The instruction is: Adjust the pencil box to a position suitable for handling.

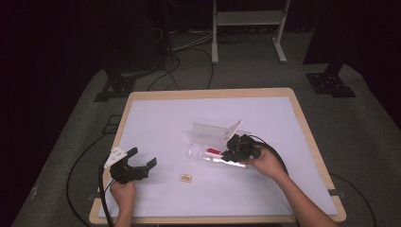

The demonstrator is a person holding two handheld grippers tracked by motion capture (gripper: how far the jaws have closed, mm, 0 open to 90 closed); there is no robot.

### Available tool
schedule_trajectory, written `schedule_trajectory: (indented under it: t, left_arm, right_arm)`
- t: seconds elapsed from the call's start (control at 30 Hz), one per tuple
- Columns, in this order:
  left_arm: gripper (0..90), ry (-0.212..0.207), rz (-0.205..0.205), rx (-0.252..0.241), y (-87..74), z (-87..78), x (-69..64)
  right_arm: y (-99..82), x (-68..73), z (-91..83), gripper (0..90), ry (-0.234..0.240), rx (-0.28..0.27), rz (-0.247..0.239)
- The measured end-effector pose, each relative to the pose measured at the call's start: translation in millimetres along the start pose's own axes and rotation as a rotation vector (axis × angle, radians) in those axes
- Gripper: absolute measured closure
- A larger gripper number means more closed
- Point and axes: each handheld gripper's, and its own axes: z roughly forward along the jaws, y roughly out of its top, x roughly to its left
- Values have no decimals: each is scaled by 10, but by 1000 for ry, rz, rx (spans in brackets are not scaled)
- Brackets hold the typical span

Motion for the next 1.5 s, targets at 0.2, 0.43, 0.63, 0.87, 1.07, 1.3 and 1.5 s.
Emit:
schedule_trajectory:
  t: [0.2, 0.43, 0.63, 0.87, 1.07, 1.3, 1.5]
  left_arm:
    - [0, 0, -2, 0, 0, 0, 1]
    - [0, 0, -2, -1, 0, -2, 2]
    - [0, 0, -3, -1, 0, -1, 2]
    - [0, 0, -2, -3, 0, -2, 2]
    - [0, -1, -1, -2, 0, -3, 4]
    - [0, -1, -2, -3, 0, -1, 1]
    - [0, -2, 0, -1, 0, -3, 1]
  right_arm:
    - [13, -30, 58, 779, 4, 12, 10]
    - [28, -71, 125, 779, 9, 18, 8]
    - [26, -99, 161, 779, 13, 25, 21]
    - [26, -119, 220, 779, 24, 34, 24]
    - [25, -137, 257, 779, 31, 38, 35]
    - [14, -150, 277, 776, 34, 44, 38]
    - [11, -152, 273, 773, 33, 41, 41]
